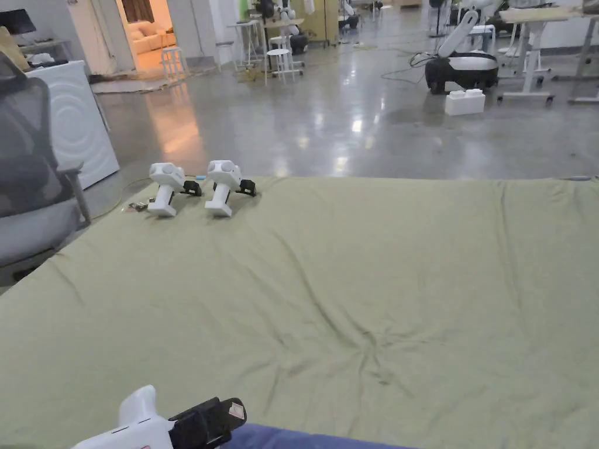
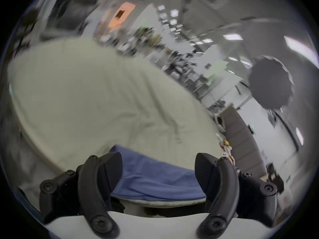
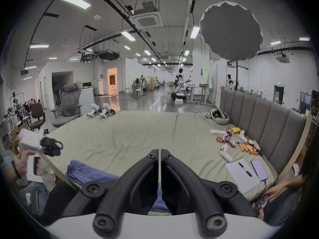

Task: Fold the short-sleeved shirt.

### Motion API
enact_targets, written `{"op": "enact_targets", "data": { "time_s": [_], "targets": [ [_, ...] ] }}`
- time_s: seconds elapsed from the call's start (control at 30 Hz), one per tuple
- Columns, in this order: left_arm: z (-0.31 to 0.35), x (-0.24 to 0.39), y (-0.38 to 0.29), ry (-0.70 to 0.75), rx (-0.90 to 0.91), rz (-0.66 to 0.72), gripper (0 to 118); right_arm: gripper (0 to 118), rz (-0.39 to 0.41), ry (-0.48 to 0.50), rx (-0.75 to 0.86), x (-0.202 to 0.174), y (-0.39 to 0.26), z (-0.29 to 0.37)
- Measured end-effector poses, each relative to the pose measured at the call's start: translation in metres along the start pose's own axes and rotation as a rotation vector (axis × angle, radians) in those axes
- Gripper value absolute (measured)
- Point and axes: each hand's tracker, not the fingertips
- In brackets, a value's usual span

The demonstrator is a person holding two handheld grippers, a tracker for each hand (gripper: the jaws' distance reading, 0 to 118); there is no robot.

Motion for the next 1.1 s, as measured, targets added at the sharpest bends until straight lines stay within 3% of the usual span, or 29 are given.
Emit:
{"op": "enact_targets", "data": {
  "time_s": [0.13,0.2,0.3,0.37,0.43,0.5,0.53,0.57,0.6,0.83,0.97,1.1],
  "targets": [
    [-0.047,-0.044,-0.017,0.043,-0.110,0.114,96,4,-0.015,0.008,-0.071,0.003,-0.011,-0.006],
    [-0.062,-0.060,-0.026,-0.012,-0.138,0.247,96,4,-0.006,0.000,-0.090,0.003,-0.016,-0.008],
    [-0.056,-0.075,-0.033,-0.135,0.017,0.401,96,5,-0.009,0.006,-0.112,0.003,-0.021,-0.011],
    [-0.060,-0.080,-0.038,-0.222,0.012,0.515,91,5,-0.022,0.017,-0.121,0.001,-0.022,-0.012],
    [-0.066,-0.078,-0.039,-0.190,0.007,0.480,65,5,-0.033,0.031,-0.134,0.001,-0.023,-0.014],
    [-0.071,-0.080,-0.040,-0.138,-0.018,0.484,59,5,-0.030,0.032,-0.147,-0.001,-0.022,-0.015],
    [-0.073,-0.083,-0.042,-0.133,-0.037,0.529,32,5,-0.025,0.032,-0.151,-0.001,-0.023,-0.014],
    [-0.078,-0.086,-0.044,-0.149,-0.044,0.563,19,5,-0.023,0.034,-0.152,-0.001,-0.023,-0.014],
    [-0.078,-0.089,-0.045,-0.173,-0.026,0.586,18,5,-0.023,0.036,-0.153,-0.001,-0.024,-0.012],
    [-0.038,-0.081,-0.022,-0.215,0.121,0.580,13,5,-0.044,0.006,-0.175,0.008,-0.025,-0.002],
    [0.012,-0.090,0.026,-0.162,0.222,0.447,13,5,-0.067,-0.005,-0.176,0.016,-0.026,0.000],
    [0.047,-0.060,0.062,-0.052,0.240,0.230,13,5,-0.111,0.003,-0.182,0.021,-0.028,-0.005]
  ]
}}
